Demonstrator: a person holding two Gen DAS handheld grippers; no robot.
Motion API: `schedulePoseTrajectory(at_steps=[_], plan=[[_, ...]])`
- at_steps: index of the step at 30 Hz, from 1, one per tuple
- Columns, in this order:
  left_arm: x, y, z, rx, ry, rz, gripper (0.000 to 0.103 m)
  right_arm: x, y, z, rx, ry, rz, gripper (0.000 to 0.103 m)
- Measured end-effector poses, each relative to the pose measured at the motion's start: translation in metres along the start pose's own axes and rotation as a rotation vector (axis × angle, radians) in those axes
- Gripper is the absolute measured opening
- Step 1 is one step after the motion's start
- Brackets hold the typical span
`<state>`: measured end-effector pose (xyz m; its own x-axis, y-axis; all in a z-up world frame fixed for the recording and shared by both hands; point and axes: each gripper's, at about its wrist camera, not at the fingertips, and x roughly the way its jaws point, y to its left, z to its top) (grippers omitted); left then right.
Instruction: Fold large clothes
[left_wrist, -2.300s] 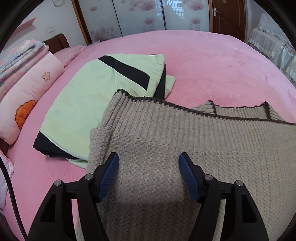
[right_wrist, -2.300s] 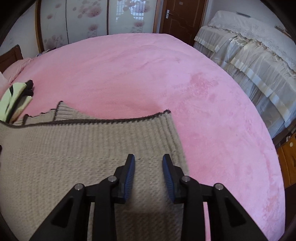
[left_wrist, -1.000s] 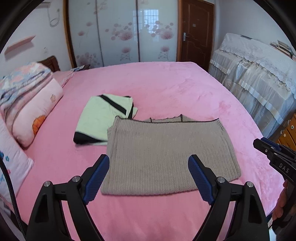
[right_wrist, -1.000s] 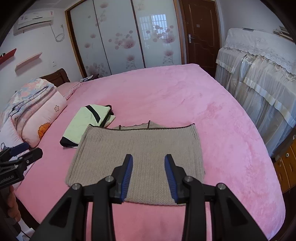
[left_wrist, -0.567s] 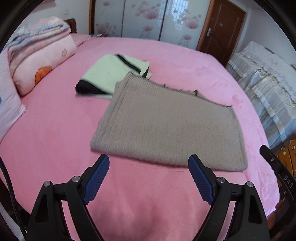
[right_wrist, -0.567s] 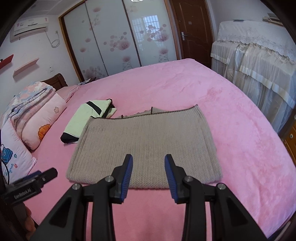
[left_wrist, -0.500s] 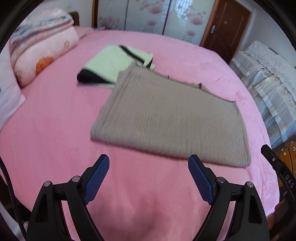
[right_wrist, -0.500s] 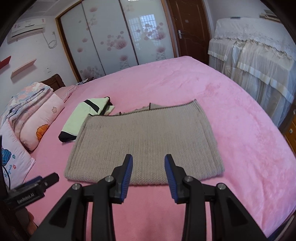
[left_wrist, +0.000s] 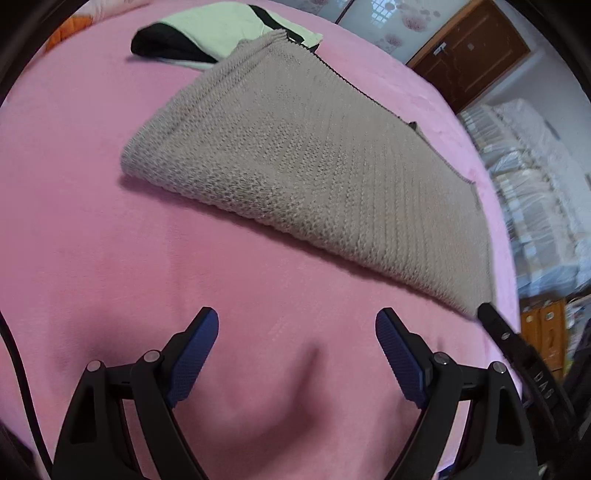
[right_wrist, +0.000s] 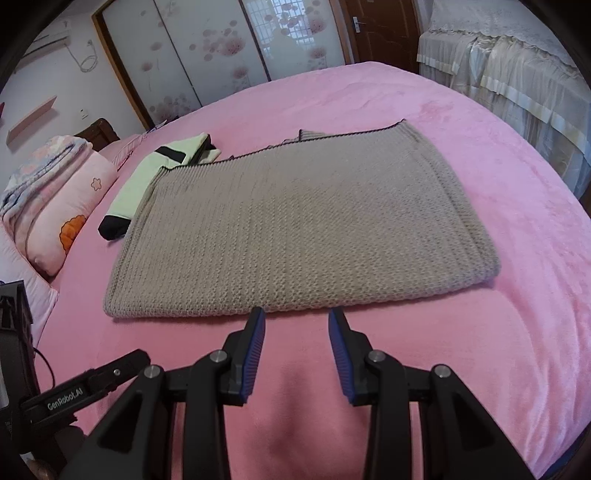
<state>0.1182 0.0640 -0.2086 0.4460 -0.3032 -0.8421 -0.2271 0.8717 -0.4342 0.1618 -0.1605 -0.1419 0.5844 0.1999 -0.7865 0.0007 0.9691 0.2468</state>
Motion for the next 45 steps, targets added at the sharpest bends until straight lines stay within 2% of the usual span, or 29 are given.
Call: schedulePoseTrajectory(at_steps=[3, 9, 13, 18, 24, 26, 28, 29, 31, 35, 37, 39, 42, 45], plan=[[0.016, 0.023, 0.008, -0.099, -0.023, -0.134, 0.086, 0.010, 0.006, 0.002, -0.018, -0.005, 0.007, 0.036], [0.044, 0.058, 0.023, -0.234, -0.094, -0.262, 0.086, 0.029, 0.021, 0.007, -0.065, -0.016, 0.014, 0.036], [0.054, 0.061, 0.034, -0.234, -0.159, -0.297, 0.086, 0.040, 0.028, 0.009, -0.086, -0.015, 0.020, 0.036], [0.067, 0.059, 0.053, -0.227, -0.216, -0.306, 0.086, 0.053, 0.031, 0.010, -0.092, -0.004, 0.026, 0.036], [0.075, 0.052, 0.077, -0.230, -0.252, -0.303, 0.085, 0.062, 0.030, 0.011, -0.095, -0.010, 0.013, 0.036], [0.073, 0.051, 0.082, -0.242, -0.263, -0.279, 0.068, 0.063, 0.030, 0.014, -0.100, -0.020, 0.007, 0.036], [0.070, 0.048, 0.087, -0.242, -0.271, -0.247, 0.033, 0.065, 0.033, 0.017, -0.123, -0.034, -0.021, 0.035], [0.069, 0.047, 0.089, -0.236, -0.271, -0.223, 0.028, 0.066, 0.035, 0.019, -0.138, -0.046, -0.033, 0.035], [0.066, 0.043, 0.091, -0.233, -0.280, -0.207, 0.022, 0.068, 0.043, 0.025, -0.179, -0.079, -0.058, 0.023], [0.048, 0.026, 0.091, -0.150, -0.341, -0.117, 0.016, 0.079, 0.054, 0.037, -0.222, -0.093, -0.067, 0.016], [0.035, 0.012, 0.089, -0.086, -0.396, -0.067, 0.014, 0.093, 0.055, 0.038, -0.219, -0.062, -0.047, 0.012], [0.022, -0.004, 0.089, -0.034, -0.440, -0.054, 0.012, 0.110, 0.054, 0.032, -0.224, 0.000, -0.054, 0.012], [0.014, -0.032, 0.090, 0.048, -0.466, -0.041, 0.011, 0.120, 0.046, 0.026, -0.207, 0.013, -0.031, 0.012], [0.005, -0.060, 0.089, 0.132, -0.499, -0.022, 0.010, 0.121, 0.034, 0.029, -0.155, 0.035, 0.027, 0.012]])
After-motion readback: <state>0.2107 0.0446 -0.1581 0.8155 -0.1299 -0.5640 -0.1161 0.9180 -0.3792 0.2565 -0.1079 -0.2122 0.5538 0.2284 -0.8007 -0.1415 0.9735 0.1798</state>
